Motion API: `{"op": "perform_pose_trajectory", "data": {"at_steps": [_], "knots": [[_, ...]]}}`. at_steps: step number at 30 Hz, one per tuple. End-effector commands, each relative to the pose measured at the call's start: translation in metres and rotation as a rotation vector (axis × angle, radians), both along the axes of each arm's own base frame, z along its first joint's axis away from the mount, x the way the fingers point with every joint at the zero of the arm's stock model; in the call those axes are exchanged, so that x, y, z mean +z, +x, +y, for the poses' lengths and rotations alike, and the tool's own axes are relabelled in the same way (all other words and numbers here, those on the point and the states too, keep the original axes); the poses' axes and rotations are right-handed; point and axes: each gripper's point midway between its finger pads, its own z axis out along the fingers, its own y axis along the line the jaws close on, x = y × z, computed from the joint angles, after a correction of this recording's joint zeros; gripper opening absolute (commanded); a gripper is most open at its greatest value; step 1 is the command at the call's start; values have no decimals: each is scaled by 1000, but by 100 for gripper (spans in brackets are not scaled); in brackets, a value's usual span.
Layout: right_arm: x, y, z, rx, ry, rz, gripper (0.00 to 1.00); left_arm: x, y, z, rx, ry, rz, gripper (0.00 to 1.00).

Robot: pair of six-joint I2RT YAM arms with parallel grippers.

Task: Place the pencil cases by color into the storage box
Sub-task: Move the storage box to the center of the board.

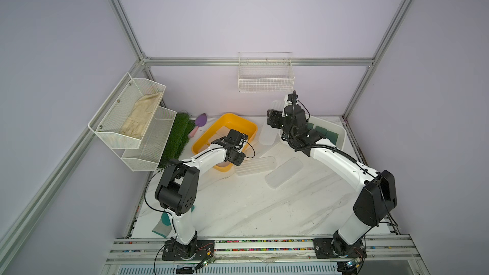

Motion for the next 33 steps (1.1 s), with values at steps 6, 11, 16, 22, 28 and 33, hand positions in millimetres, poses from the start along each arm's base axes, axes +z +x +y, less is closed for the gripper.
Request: {"op": "perform_pose_trajectory", "data": {"at_steps": [6, 11, 16, 22, 28, 33], "knots": [[31, -8, -7, -3, 54, -74, 55, 15, 6, -24, -146, -69, -48, 23], [36, -9, -8, 0, 53, -84, 55, 16, -6, -28, -169, -94, -40, 22], [31, -5, 1, 37, 34, -63, 55, 10, -24, -30, -187, -81, -19, 21], [23, 1, 16, 108, -20, -44, 55, -1, -47, -31, -225, -28, 15, 19], [16, 5, 37, 216, -73, -36, 55, -7, -71, -32, -222, -13, 52, 19], [1, 7, 57, 326, -119, -23, 55, 6, -86, -27, -185, -32, 32, 19]]}}
